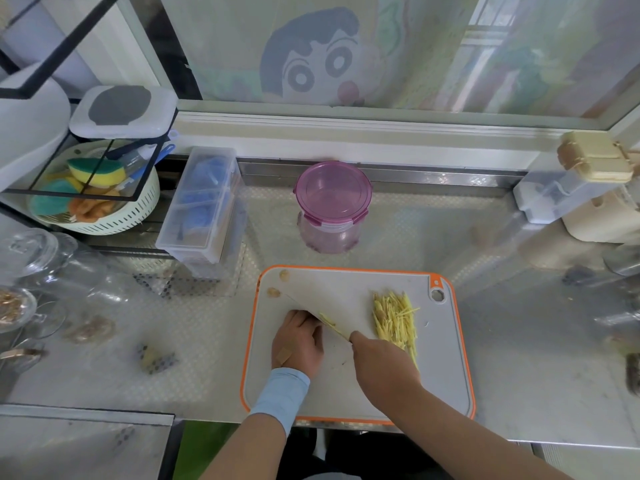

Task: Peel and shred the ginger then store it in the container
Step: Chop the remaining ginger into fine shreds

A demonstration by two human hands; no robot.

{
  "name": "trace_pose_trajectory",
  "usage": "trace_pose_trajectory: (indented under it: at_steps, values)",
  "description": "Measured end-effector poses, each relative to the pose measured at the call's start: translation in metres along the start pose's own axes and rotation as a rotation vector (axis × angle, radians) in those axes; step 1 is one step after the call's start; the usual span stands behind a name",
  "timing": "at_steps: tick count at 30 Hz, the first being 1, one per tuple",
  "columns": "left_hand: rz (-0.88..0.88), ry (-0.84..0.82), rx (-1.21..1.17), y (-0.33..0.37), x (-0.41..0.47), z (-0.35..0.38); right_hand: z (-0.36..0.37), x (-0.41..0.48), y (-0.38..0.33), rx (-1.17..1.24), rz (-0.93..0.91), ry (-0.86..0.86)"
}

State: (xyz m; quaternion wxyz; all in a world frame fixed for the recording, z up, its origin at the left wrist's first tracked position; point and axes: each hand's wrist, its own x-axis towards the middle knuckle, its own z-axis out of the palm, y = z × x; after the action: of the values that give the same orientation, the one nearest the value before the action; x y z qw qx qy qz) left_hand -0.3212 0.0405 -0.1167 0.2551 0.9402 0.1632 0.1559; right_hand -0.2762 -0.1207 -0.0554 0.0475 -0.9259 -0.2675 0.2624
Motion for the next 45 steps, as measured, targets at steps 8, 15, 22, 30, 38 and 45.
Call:
trace_pose_trajectory:
  at_steps: [8, 15, 22, 30, 38, 45]
  values:
    - [-0.036, -0.011, -0.008, 0.002, 0.000, -0.001, -0.002, 0.013, -0.012, 0.004, -0.009, -0.008]
    - [-0.040, -0.004, -0.012, 0.003, -0.001, -0.001, 0.003, 0.000, 0.001, 0.023, 0.005, -0.001]
    - [-0.059, -0.014, -0.023, 0.001, -0.002, 0.001, 0.000, 0.018, -0.011, 0.032, 0.005, -0.014]
    - [-0.054, -0.026, -0.005, -0.001, -0.001, 0.001, 0.001, 0.003, 0.001, 0.084, 0.025, 0.009]
    - [-0.078, -0.079, -0.019, 0.001, 0.000, -0.002, 0.001, 0.020, -0.011, 0.103, 0.041, -0.016]
    - [-0.028, -0.278, -0.023, -0.011, 0.009, -0.016, -0.013, 0.011, 0.000, 0.422, 0.235, 0.019]
